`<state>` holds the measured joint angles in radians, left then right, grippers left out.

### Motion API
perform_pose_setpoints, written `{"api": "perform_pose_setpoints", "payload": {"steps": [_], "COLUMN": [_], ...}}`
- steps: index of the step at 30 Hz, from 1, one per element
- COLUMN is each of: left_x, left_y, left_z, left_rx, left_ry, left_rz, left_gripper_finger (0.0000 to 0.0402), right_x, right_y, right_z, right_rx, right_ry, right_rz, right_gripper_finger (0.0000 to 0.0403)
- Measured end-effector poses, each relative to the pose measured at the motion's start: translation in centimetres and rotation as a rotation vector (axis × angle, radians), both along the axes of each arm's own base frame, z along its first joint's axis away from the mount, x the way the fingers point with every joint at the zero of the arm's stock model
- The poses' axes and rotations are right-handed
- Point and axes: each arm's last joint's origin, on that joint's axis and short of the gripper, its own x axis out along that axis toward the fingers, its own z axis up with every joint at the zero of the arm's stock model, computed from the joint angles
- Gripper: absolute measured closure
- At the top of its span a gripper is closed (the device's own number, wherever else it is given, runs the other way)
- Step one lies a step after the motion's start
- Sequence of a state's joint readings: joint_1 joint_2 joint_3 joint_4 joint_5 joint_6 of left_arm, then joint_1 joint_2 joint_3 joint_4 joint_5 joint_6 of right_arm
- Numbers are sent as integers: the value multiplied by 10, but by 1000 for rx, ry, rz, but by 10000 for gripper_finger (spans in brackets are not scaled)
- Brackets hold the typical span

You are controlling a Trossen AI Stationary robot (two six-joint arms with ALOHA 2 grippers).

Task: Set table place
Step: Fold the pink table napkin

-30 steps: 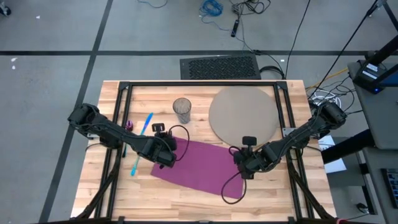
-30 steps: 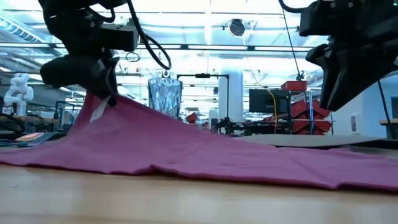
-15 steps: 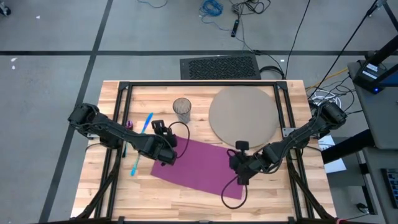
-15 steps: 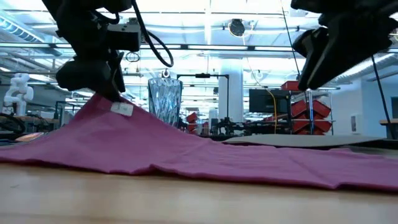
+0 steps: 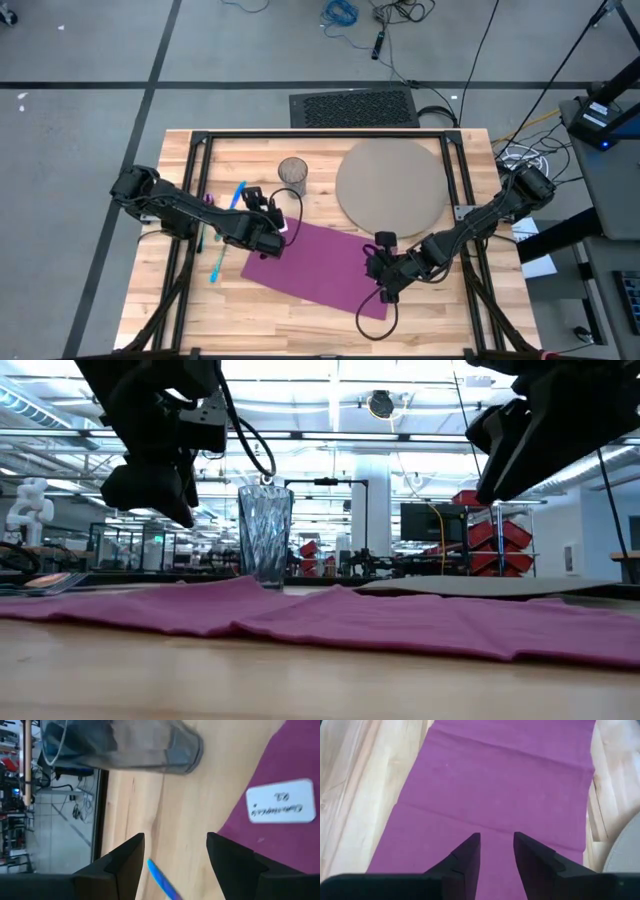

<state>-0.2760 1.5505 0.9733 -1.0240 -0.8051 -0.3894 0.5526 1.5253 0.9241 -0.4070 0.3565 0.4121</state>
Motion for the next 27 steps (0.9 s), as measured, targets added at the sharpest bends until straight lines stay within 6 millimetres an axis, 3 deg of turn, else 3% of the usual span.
{"api": "perform_pose_setpoints", "payload": {"steps": [3,6,10,14,27], "left_x": [-2,0,6,7,6], "left_y": [3,-1,-19,-36,-65], "left_z": [0,-3,-8,-15,-16], "left_rx": [-30,-181,-425,-530,-691], "left_ry": [-3,-1,-36,-120,-477], "left_rz": [50,73,16,-11,369], "left_gripper_finger": [200,200,200,200,201], "right_x": [1,3,2,1,6], "right_y": [1,3,7,10,0], "right_z": [-3,-3,-2,-2,-2], "right_rx": [0,28,33,35,-29], "right_ry": [7,-9,-17,-21,-14], "right_rz": [6,20,32,43,77], "right_gripper_finger": [298,298,298,298,298]}}
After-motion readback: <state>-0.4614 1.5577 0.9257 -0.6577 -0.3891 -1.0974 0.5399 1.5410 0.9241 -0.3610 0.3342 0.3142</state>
